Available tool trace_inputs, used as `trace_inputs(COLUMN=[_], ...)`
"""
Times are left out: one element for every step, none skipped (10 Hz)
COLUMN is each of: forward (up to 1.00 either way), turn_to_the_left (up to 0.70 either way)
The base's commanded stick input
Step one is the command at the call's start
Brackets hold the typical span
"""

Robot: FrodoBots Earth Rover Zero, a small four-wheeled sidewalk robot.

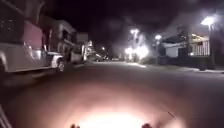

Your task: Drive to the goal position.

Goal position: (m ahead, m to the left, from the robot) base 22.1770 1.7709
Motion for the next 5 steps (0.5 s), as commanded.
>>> trace_inputs(forward=[1.00,1.00,1.00,1.00,1.00], turn_to_the_left=[0.00,0.00,0.00,0.00,0.00])
